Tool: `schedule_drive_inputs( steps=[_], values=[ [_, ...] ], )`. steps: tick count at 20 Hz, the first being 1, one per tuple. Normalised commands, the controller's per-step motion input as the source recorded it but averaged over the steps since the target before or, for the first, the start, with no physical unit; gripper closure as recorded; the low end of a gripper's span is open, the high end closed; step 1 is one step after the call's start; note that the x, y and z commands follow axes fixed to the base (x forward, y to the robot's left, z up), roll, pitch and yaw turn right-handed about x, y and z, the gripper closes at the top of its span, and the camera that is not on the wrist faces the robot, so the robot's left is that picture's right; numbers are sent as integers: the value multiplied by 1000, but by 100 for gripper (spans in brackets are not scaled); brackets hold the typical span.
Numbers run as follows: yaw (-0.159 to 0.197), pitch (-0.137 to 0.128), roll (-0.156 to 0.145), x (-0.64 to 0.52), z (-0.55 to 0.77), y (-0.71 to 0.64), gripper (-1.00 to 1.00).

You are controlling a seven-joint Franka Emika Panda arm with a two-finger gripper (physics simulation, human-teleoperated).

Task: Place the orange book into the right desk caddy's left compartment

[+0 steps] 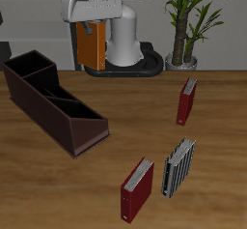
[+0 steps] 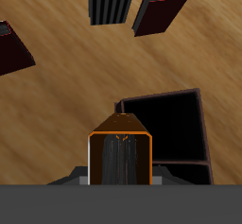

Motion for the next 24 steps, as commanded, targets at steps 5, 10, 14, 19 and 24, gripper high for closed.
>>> schedule_drive_inputs(
  steps=[5,10,14,19,24],
  values=[
    [-1,-37,-58,-2,121,-347,100],
    [-46,27,-54,63,40,-315,100],
    [-33,-2,-18,54,77,-173,100],
    [-26,-20,-25,87,82,-130,100],
    [-37,9,-24,167,44,-171,100]
  ],
)
